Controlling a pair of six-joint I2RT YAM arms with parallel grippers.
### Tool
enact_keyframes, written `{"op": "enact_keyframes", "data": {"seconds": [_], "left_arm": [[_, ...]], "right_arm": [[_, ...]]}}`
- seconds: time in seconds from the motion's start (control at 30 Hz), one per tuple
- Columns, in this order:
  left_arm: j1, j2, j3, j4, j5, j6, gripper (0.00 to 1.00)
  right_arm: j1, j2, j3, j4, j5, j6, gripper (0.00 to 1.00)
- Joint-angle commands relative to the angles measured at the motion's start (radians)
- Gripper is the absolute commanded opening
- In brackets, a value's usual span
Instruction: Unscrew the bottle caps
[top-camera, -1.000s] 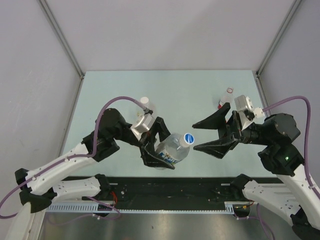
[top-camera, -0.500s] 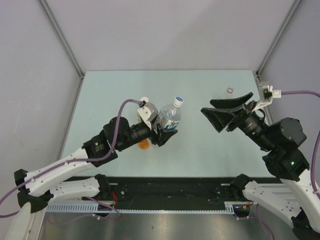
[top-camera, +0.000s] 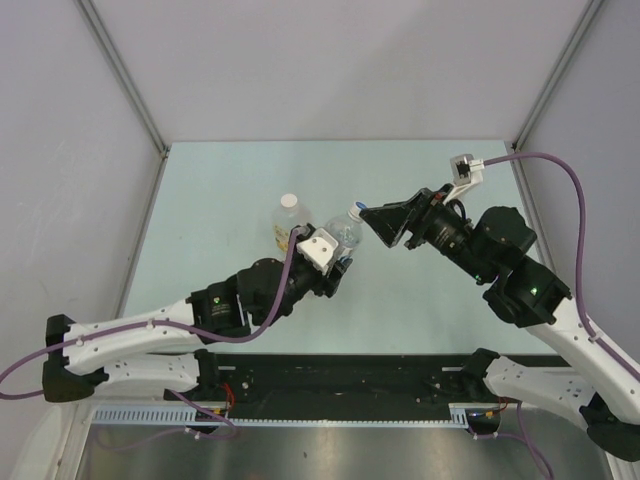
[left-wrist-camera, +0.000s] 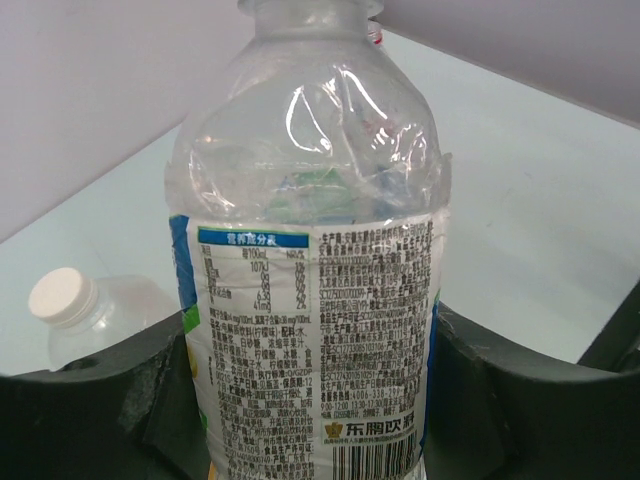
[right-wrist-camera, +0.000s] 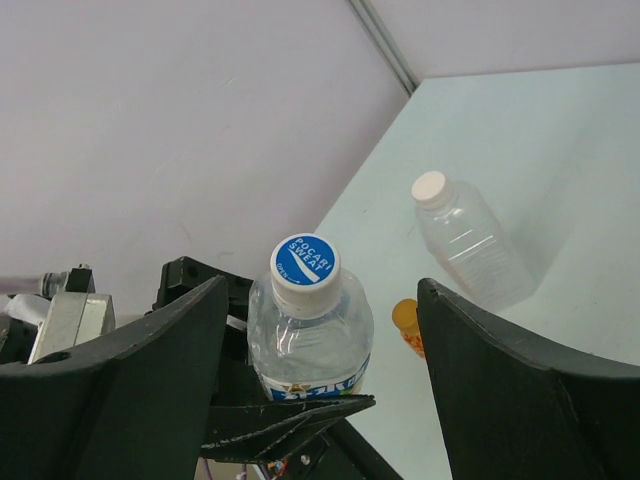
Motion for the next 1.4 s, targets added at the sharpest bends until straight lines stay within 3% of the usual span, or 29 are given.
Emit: {"op": "enact_keyframes", "data": {"seconds": [0.0,0.43,0.87,1.07,1.1,1.17,1.23,1.37], "left_arm": [[-0.016,0.007,0.000,0.060,-0.098,0.047,0.00],[-0.030,0.026,0.005,0.069,-0.098,0.062,0.00],[-0.036,0.026,0.000,0.066,-0.100,0.068,0.00],[-0.038,0.029,-0.001,0.068,-0.098,0.068,0.00],[-0.038,0.027,-0.001,0.068,-0.098,0.068,0.00],[-0.038,0.027,0.000,0.068,-0.095,0.068,0.00],[-0.039,0.023,0.002,0.063,-0.086,0.065,0.00],[-0.038,-0.015,0.005,0.049,0.003,0.052,0.00]], "right_arm": [[0.016,0.009,0.022,0.035,0.054,0.013,0.79],[0.019,0.052,0.022,0.061,0.043,-0.002,0.75],[0.021,0.081,0.022,0.081,0.016,-0.005,0.60],[0.022,0.086,0.022,0.084,-0.015,-0.009,0.37],[0.022,0.088,0.022,0.084,-0.015,-0.010,0.28],[0.024,0.086,0.022,0.086,-0.027,-0.015,0.20],[0.025,0.086,0.022,0.083,-0.055,-0.024,0.03],[0.024,0.071,0.022,0.072,-0.108,-0.079,0.00]]}}
